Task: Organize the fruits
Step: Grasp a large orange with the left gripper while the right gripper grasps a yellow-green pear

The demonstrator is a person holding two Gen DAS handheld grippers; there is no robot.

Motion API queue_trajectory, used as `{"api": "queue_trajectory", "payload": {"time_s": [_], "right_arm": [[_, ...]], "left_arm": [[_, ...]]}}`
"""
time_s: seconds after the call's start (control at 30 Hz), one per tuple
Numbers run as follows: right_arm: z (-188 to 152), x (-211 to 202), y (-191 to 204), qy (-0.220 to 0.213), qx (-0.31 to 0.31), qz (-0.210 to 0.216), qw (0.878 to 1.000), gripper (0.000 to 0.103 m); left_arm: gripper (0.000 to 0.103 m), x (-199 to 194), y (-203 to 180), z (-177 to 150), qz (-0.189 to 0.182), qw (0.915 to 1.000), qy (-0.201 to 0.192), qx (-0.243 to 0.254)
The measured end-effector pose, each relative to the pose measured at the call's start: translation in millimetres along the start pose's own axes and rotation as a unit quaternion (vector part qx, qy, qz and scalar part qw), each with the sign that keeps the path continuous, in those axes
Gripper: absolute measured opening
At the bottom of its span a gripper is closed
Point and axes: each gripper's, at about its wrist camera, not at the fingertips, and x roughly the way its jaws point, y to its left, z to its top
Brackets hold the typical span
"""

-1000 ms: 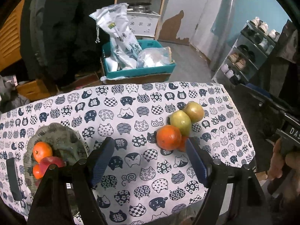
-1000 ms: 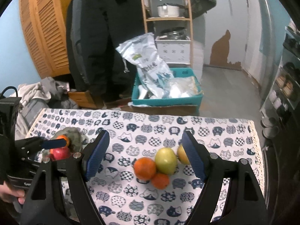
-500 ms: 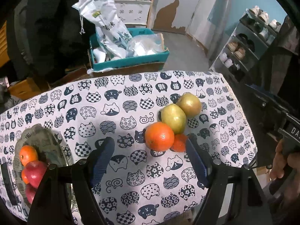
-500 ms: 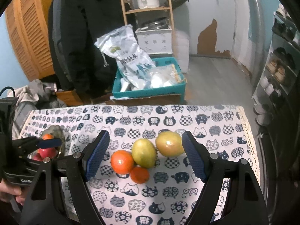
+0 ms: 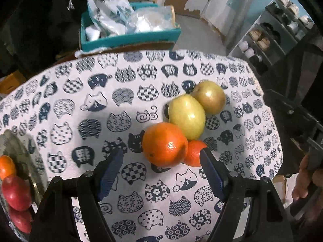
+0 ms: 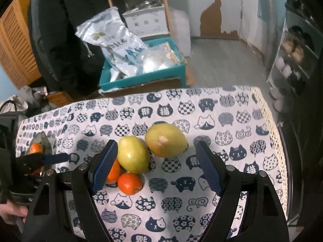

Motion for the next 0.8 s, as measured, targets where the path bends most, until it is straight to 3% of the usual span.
{"api": "queue_trajectory", "payload": {"time_s": [0.4,0.7,0.8], "right_arm": [[-8,29,-24,0.032,0.023,-0.011,0.999,0.08],[-6,61,-29,0.053,0.034,0.007,0.998,0.08],[-3,75,-28,0.06,0.028,0.015,0.998,0.08]], "left_arm": [[0.08,52,0,7,0.0,0.999,0.045,-0.003],[0.079,71,7,10,-0.027,0.9978,0.056,-0.023],[0.075,73,9,10,-0.042,0.9971,0.056,-0.028]]}}
